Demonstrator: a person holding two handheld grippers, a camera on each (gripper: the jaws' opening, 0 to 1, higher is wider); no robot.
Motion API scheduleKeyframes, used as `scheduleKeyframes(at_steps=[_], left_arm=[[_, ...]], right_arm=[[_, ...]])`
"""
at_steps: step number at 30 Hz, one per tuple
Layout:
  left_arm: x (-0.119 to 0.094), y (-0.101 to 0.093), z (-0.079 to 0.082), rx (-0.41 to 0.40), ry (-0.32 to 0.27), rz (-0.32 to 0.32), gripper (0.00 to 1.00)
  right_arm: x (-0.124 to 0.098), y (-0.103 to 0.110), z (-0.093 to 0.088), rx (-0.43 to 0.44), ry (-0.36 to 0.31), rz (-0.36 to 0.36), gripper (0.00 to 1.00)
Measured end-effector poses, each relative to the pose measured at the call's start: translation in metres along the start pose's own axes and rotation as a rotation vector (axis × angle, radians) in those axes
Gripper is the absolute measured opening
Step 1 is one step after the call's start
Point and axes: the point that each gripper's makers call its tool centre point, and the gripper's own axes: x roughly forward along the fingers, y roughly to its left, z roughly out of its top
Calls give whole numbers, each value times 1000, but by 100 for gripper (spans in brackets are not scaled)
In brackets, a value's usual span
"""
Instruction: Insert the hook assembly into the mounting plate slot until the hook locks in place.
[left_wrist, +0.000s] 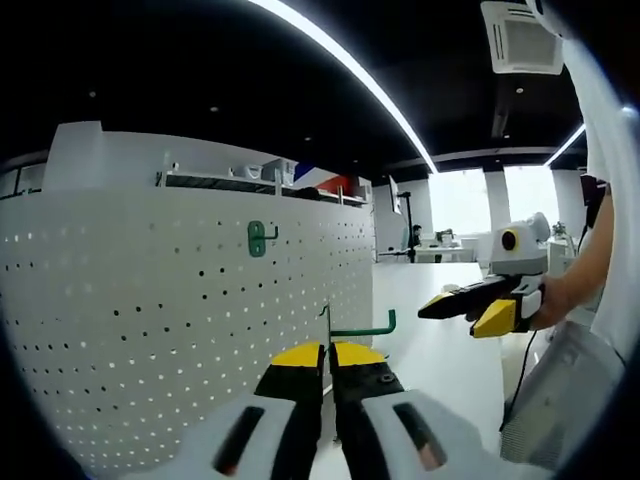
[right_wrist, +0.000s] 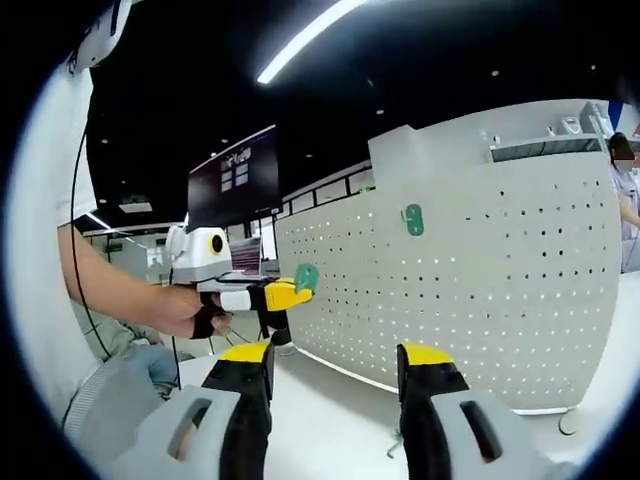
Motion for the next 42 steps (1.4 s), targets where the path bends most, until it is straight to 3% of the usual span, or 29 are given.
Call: scheduleKeyframes(at_steps=[12,19,23,42], left_arm=[[10,-12,5,-24,-18,-9,2],[11,-16,6,-33,-26,-10,2],[10,-16,6,-34,-23,-10,2],[12,-29,11,-43,-41,-25,2]], right_arm=[[17,6,9,13,-26,17,41],[28,11,18,29,-57,23,35],[30,12,23,1,-79,16,25],[48,20,35,54,-141,38,13]])
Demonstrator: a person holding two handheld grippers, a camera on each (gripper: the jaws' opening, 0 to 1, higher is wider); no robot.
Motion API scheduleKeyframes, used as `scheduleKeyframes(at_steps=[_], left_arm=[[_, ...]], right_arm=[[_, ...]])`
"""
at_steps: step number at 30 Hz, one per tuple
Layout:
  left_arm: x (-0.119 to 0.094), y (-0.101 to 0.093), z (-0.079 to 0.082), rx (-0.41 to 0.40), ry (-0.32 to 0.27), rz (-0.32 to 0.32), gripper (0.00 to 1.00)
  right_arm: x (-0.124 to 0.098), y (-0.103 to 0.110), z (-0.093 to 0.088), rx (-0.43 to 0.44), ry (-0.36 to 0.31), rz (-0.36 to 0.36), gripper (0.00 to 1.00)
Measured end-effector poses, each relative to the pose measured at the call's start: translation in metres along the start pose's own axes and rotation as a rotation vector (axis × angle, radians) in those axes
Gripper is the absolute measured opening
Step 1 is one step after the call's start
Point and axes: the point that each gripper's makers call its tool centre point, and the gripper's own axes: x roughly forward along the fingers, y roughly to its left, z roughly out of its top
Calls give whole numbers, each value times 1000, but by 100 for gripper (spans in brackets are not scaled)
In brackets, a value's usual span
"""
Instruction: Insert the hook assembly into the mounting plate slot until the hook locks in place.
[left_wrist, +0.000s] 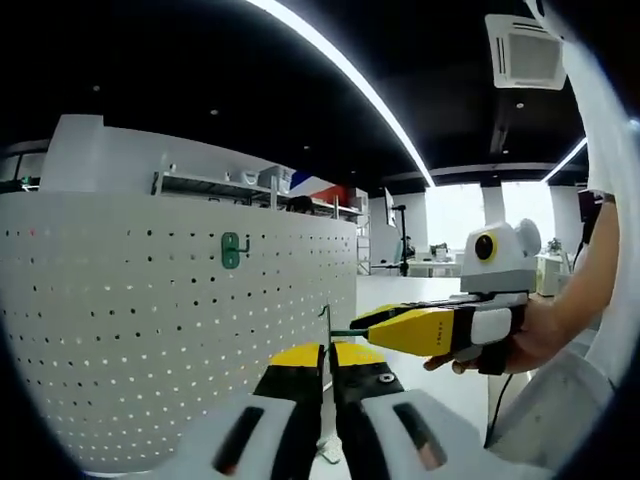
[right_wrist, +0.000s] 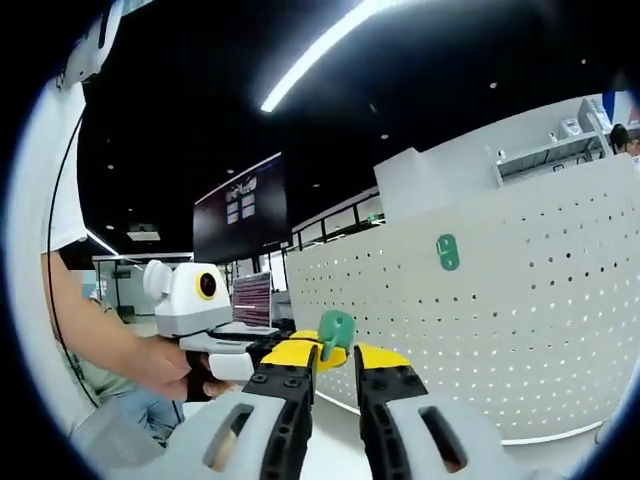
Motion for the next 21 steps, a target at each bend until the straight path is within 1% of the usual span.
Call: scheduleKeyframes(at_steps=[2,4,7,9,13,17,20,21], left_arm=[[1,-2,1,1,-3,-1,2],[1,-4,4,24,-9,2,2],[1,-2,6,17,-19,11,2],[1,-1,6,17,-18,13,2],[0,-1,5,20,-20,12,2],[0,-3,3,15,-18,10,2],[1,-10,4,26,-17,-4,2],[1,-9,4,20,-16,7,2]], right_arm=[[1,0,0,12,1,-1,12],[2,1,1,22,-8,-2,10],[3,1,2,45,-20,-2,8],[4,3,3,42,-20,4,6],[4,4,7,78,-42,3,6],[5,4,9,88,-46,3,6],[6,5,8,99,-41,8,5],[7,3,8,100,-41,1,5]])
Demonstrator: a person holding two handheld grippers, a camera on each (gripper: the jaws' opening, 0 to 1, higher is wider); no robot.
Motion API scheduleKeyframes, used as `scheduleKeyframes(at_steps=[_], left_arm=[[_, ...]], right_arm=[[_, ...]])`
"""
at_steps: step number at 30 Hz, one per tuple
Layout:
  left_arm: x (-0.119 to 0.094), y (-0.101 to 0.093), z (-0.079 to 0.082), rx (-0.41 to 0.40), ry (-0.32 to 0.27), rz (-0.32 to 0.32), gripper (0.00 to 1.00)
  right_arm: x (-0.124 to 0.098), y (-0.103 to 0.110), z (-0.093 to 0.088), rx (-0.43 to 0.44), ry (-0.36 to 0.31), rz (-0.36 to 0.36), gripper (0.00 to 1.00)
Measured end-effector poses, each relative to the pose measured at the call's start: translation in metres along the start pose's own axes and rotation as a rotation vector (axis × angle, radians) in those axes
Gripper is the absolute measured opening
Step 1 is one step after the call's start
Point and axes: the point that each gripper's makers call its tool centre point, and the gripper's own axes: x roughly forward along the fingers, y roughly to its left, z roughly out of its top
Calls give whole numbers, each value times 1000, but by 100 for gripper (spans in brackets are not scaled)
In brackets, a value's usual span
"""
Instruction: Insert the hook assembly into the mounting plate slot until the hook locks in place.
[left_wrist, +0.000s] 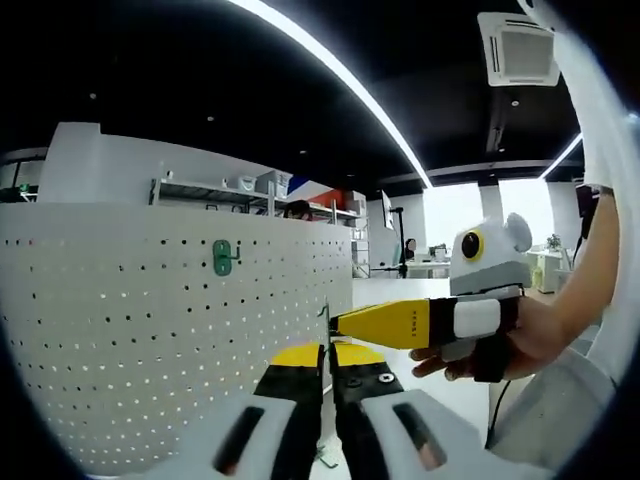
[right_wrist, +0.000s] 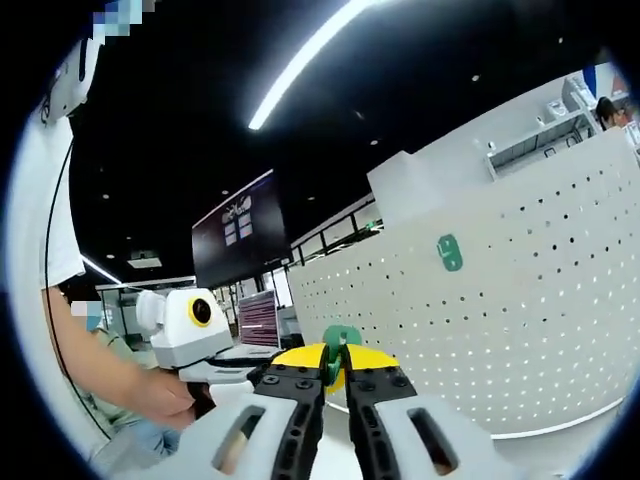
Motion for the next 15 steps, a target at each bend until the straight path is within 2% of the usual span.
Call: scheduleKeyframes(at_steps=[3,12,15], left_arm=[[-1,1,2,-1,-10,2,2],[0,2,-1,13,9,14,1],[0,2,-3,17,24,15,1]], right_arm=[[-1,1,-2,19,6,-5,5],[0,-2,-5,48,9,-56,2],[0,-1,-7,29,29,-84,2]])
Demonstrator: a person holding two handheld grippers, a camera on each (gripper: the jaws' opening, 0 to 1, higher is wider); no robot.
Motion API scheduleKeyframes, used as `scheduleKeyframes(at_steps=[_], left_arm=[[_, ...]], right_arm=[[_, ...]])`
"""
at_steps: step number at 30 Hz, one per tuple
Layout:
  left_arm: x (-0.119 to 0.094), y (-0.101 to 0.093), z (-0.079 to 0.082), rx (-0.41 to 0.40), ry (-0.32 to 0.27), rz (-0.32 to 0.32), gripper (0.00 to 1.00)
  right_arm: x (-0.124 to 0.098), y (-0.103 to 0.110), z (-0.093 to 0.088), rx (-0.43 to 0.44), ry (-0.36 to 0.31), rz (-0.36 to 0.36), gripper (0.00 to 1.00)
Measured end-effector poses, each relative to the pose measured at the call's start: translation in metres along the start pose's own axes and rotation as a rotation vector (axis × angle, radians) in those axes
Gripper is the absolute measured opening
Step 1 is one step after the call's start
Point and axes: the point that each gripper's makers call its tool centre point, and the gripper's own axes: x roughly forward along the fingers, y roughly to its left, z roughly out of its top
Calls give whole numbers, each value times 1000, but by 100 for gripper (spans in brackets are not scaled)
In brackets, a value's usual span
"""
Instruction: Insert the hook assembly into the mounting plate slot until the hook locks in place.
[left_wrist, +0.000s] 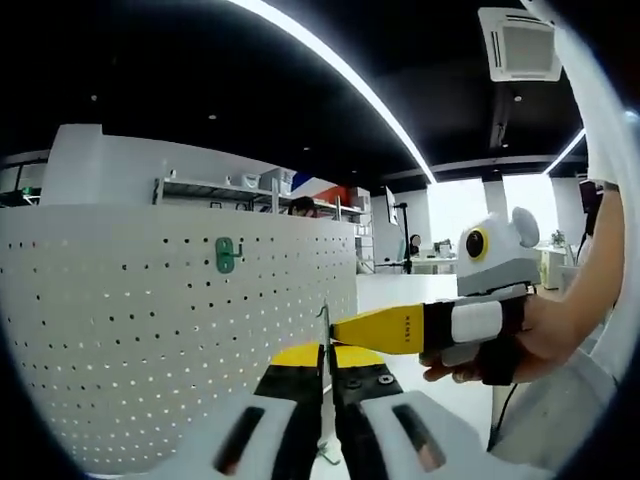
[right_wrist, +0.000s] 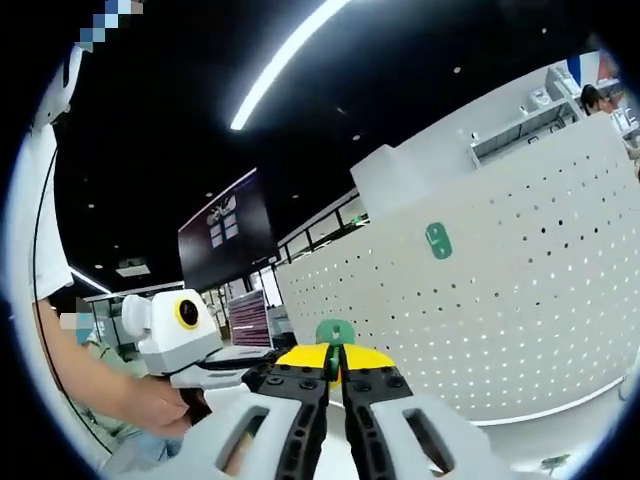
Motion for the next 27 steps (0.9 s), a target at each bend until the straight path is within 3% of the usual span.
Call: scheduleKeyframes(at_steps=[18,21,23,27], left_arm=[[-2,2,-4,-2,1,7,3],[-2,2,-5,-51,3,3,5],[-2,1,-6,-40,8,-5,8],[0,-3,-19,-54,70,-16,24]], right_arm=[[3,-1,-4,40,48,-16,0],[3,-2,-5,34,53,-14,0],[2,-2,-5,42,52,-15,0],[2,-2,-5,49,49,-8,0]])
